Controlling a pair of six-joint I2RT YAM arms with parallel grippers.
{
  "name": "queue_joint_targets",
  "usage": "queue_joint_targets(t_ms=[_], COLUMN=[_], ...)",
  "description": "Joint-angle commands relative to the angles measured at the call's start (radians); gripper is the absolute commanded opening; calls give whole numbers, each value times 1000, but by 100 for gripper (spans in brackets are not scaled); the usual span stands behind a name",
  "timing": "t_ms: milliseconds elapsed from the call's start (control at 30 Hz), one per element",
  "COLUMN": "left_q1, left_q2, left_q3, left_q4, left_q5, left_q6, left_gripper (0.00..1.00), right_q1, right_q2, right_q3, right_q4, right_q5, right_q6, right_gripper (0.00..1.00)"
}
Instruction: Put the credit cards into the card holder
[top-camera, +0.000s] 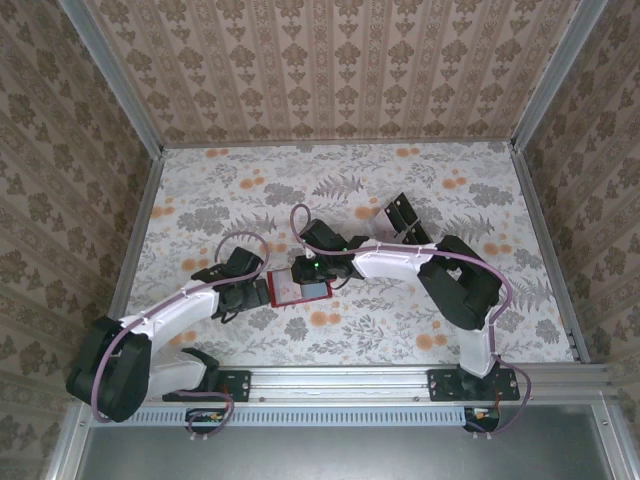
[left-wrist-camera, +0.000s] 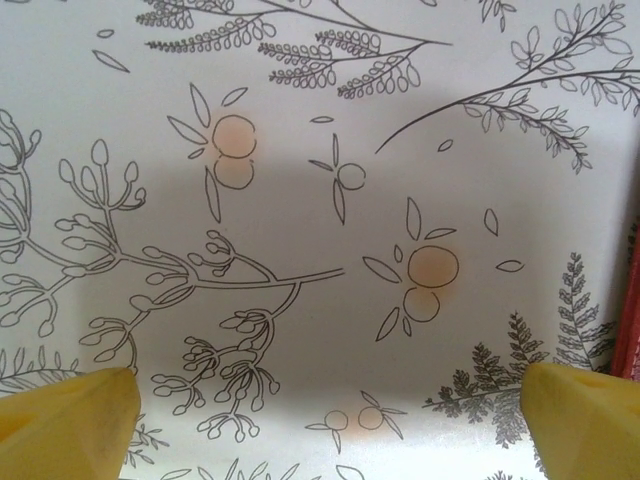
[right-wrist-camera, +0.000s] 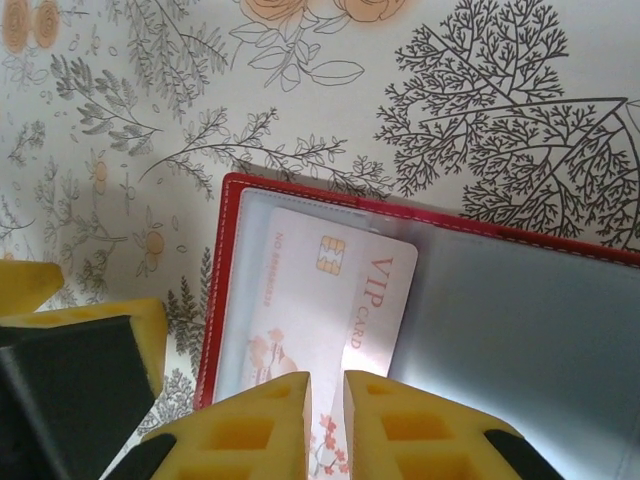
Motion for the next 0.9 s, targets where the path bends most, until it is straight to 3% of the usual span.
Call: queue_joint_targets(t_ms=[0,867], left_q1=[8,3], left_q2=[15,106], left_q3=[33,34], left_q4=[5,48], left_q5=[-17,2], left_q6=[24,31], left_gripper=[100,100], right_q1=[4,17], right_q2=[35,118], right_q3=[29,67], right_q4=[-33,13], right_q5=[6,-65], right_q6=[-18,34], right_gripper=[17,15])
